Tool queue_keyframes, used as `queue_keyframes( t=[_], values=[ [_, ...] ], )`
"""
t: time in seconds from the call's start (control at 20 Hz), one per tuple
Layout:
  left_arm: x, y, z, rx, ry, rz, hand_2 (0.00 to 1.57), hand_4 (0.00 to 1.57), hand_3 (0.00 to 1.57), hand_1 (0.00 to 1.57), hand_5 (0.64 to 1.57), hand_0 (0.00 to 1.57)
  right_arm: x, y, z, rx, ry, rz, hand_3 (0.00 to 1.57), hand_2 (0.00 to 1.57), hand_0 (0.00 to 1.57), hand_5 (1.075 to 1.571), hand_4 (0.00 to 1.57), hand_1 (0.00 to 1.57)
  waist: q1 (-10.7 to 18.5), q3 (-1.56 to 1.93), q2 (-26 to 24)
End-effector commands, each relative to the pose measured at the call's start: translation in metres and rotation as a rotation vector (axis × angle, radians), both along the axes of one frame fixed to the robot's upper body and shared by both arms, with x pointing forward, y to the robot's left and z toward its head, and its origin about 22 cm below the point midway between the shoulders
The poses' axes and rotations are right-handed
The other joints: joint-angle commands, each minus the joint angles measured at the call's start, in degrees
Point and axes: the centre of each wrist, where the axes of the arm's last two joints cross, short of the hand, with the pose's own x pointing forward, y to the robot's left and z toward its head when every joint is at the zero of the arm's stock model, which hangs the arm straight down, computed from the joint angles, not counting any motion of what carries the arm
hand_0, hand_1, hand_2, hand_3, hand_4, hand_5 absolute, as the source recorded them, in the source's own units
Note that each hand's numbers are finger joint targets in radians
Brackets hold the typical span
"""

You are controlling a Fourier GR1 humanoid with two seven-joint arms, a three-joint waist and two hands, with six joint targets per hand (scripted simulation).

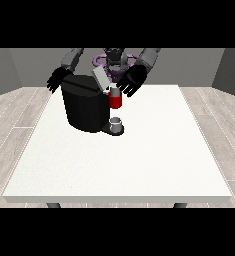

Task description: Insert the coffee pod into the coffee machine and close the lid

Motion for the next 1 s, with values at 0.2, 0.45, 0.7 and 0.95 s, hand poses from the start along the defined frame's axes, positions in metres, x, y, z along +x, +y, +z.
queue_keyframes(
  t=[0.2, 0.45, 0.7, 0.95],
  values=[
    [0.002, -0.023, -0.020, 0.004, 0.056, -0.010, 1.24, 0.46, 1.12, 1.21, 1.571, 1.21, 0.004, -0.004, 0.004, -0.009, 0.047, 0.013, 0.00, 0.00, 0.00, 1.571, 0.44, 0.00, 0.09, -0.03, -1.81],
    [0.000, 0.000, -0.014, 0.027, 0.000, -0.004, 1.17, 0.46, 1.00, 1.13, 1.571, 1.13, 0.002, 0.015, 0.007, 0.009, 0.010, 0.007, 0.00, 0.00, 0.00, 1.571, 0.37, 0.00, -0.28, -0.05, 1.47],
    [-0.001, 0.015, 0.023, 0.052, -0.026, 0.017, 1.12, 0.38, 0.95, 1.07, 1.571, 1.07, 0.010, -0.006, 0.017, -0.002, -0.013, 0.016, 0.00, 0.00, 0.00, 1.571, 0.41, 0.00, -0.68, -0.02, 1.57],
    [0.000, -0.001, 0.010, 0.049, -0.023, -0.018, 1.12, 0.36, 0.95, 1.06, 1.571, 1.06, 0.004, 0.012, -0.001, 0.017, -0.017, -0.012, 0.00, 0.00, 0.00, 1.571, 0.48, 0.00, 0.84, -0.02, 0.72]
  ],
)
